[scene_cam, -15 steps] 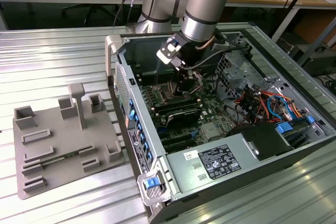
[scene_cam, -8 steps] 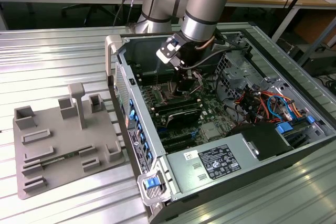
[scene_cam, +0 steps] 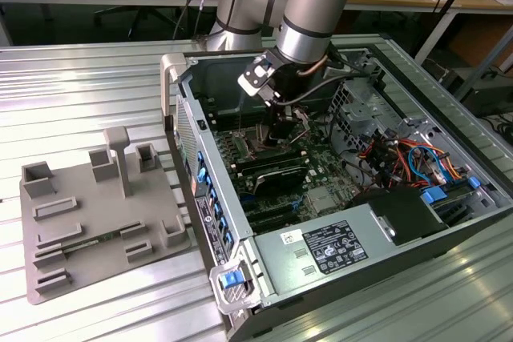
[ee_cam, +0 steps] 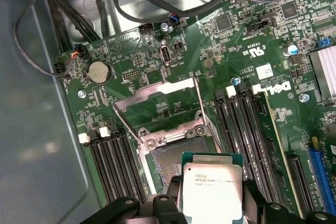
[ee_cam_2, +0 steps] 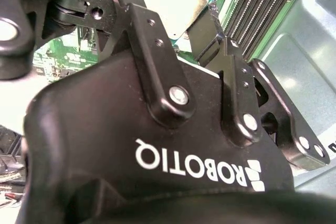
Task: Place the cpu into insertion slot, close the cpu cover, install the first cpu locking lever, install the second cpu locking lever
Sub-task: 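Place the cpu into insertion slot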
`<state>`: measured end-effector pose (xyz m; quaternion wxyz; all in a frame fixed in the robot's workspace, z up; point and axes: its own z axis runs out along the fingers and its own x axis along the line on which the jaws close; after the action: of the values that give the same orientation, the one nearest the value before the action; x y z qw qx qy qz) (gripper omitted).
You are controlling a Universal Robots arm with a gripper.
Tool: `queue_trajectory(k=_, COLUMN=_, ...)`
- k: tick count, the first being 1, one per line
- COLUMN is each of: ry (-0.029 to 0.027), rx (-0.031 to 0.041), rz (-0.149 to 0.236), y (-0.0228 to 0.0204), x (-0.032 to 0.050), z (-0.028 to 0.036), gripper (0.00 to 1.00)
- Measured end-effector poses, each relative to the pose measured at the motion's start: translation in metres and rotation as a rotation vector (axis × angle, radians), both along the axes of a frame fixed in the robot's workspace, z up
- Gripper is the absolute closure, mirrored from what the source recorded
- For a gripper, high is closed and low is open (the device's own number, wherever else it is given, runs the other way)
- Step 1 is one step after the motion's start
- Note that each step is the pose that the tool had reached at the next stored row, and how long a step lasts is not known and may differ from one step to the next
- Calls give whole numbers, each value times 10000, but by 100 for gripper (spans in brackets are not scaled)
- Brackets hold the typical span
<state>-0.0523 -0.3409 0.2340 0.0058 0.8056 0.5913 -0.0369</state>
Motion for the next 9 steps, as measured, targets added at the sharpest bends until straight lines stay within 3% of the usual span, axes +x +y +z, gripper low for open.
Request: queue_trajectory(k=9, ry=0, rx=0, rz=-311, y=0, x=0, z=-1, gripper=45)
